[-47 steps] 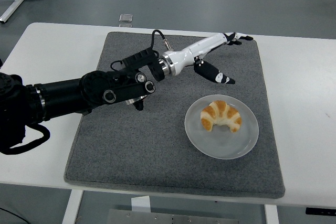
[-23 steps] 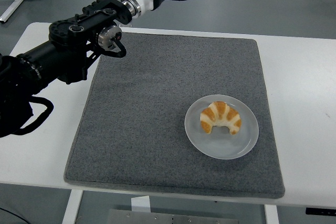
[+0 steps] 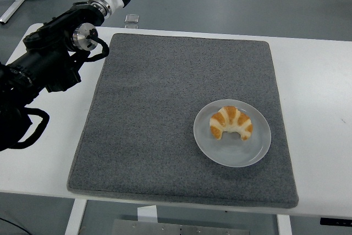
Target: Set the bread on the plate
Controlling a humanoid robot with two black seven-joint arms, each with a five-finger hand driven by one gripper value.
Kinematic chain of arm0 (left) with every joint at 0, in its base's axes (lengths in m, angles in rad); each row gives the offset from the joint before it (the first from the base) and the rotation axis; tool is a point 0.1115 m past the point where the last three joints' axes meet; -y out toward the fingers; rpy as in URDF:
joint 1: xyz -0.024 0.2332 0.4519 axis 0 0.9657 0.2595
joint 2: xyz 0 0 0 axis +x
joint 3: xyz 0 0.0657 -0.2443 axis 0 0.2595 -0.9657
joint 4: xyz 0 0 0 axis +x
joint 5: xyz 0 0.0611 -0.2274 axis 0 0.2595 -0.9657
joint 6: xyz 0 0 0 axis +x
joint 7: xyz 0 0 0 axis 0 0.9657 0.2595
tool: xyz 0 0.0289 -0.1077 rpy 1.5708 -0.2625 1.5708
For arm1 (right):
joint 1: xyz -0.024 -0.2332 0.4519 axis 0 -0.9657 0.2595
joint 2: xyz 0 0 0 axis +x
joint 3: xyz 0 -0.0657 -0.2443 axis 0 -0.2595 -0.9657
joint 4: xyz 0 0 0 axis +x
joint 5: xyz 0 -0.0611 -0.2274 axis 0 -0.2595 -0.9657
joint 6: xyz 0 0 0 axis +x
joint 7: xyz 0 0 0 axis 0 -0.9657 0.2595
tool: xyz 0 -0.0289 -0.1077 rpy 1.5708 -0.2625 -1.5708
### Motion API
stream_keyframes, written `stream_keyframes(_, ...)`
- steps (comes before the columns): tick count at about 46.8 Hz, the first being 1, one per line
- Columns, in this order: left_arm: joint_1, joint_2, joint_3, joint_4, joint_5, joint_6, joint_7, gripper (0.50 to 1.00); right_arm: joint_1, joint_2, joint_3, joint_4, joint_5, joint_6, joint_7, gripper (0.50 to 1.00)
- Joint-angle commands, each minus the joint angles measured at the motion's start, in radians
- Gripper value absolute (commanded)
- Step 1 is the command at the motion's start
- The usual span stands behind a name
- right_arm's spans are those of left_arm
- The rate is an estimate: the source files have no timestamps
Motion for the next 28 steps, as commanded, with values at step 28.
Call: stream_keyframes(28,0.174,0.038,-0.155,0.000,0.016,-0.045,0.026,0.992,0.000,0.000,0.000,-0.002,0.000,0.000,0.001,0.952)
